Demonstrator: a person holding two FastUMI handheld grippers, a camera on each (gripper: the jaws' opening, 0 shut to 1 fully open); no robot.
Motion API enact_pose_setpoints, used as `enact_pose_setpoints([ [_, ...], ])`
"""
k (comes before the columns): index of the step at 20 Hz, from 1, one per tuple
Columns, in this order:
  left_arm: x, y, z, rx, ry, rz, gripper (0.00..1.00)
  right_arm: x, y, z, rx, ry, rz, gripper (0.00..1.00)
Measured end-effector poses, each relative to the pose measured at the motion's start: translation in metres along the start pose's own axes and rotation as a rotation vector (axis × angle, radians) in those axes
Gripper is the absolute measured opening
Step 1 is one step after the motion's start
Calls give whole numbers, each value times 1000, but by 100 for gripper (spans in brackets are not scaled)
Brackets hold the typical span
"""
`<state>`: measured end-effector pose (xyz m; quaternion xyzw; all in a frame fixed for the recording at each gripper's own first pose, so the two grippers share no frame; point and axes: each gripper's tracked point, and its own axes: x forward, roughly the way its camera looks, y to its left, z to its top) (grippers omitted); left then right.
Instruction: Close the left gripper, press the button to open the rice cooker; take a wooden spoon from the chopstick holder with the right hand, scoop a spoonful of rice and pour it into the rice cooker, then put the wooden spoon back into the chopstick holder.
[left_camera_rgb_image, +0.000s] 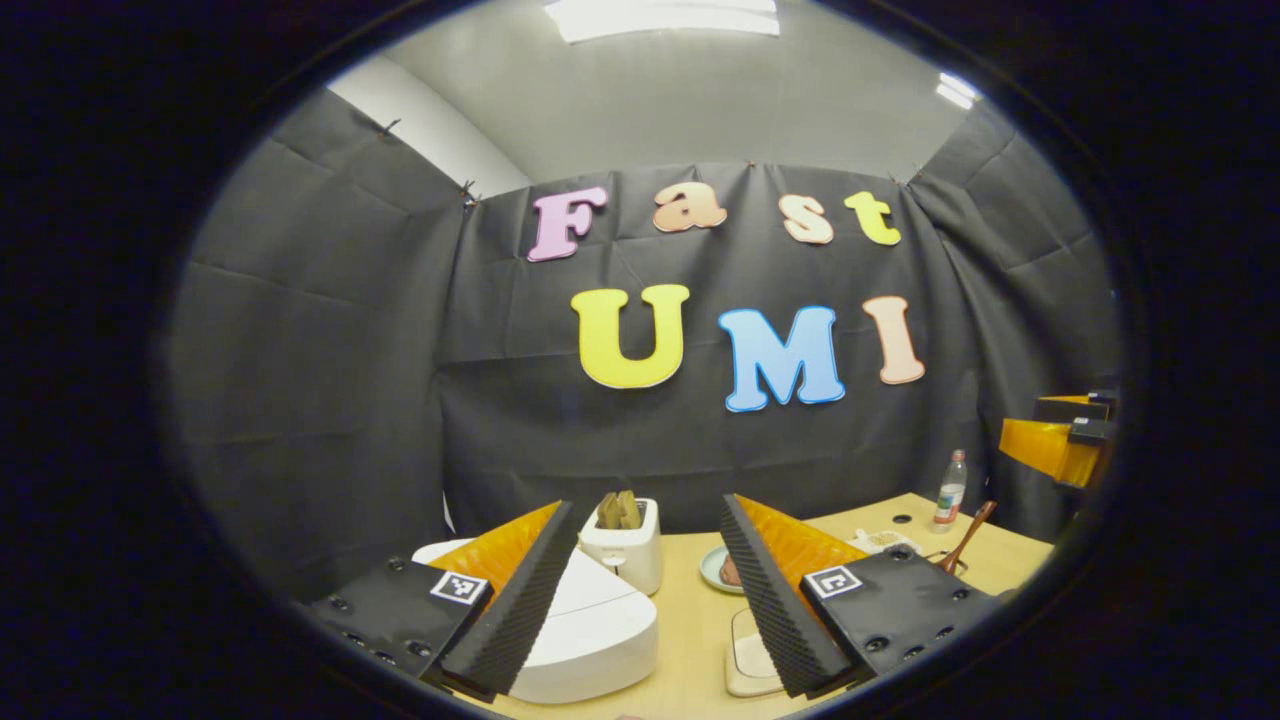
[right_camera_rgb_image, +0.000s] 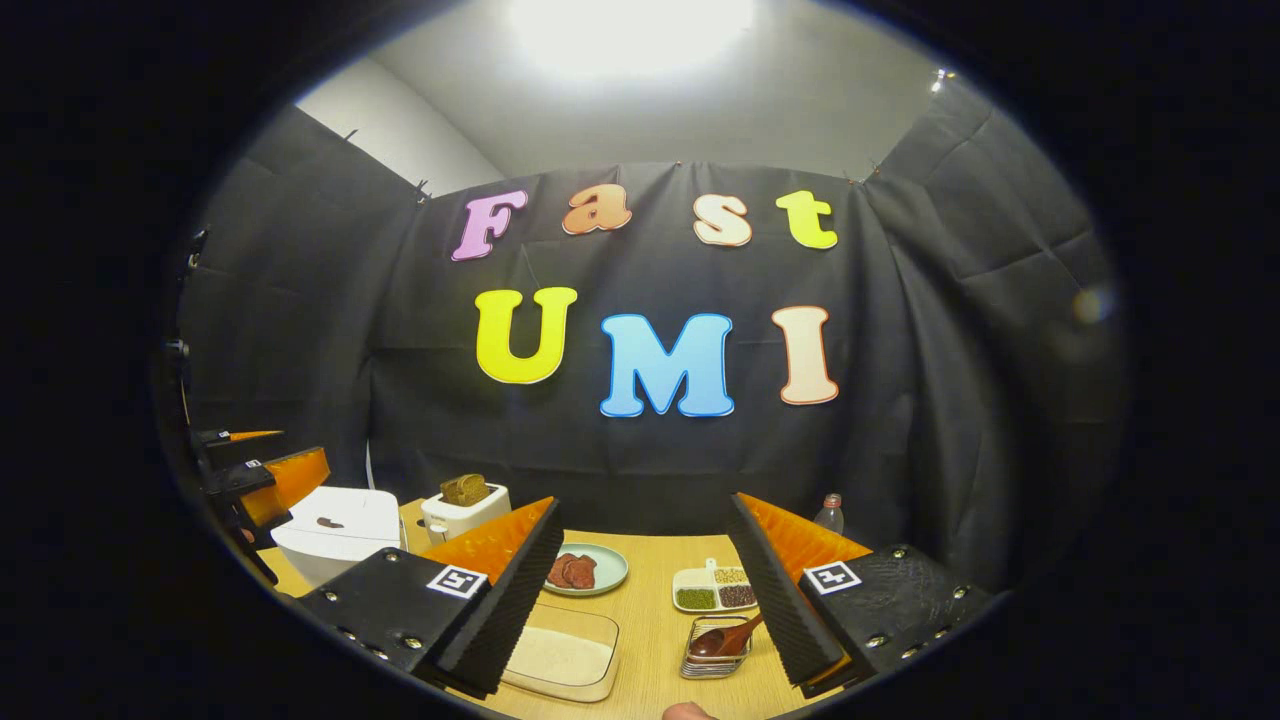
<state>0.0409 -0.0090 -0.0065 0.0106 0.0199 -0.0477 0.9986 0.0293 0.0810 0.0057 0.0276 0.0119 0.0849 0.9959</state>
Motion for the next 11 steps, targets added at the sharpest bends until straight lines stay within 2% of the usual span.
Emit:
enact_pose_setpoints([
  [3,-5,4,5,4,-14,9,95,-3,0,3,7,-5,2,99],
  [4,-7,5,5,4,-16,12,99,-4,0,4,8,-4,2,99],
  [5,-8,6,4,6,-14,15,95,-4,1,4,8,-6,3,99],
  [6,-9,8,4,7,-14,20,100,-4,1,4,7,-6,4,99],
  [11,-14,9,6,12,-14,20,99,-6,3,2,10,-2,7,99],
])
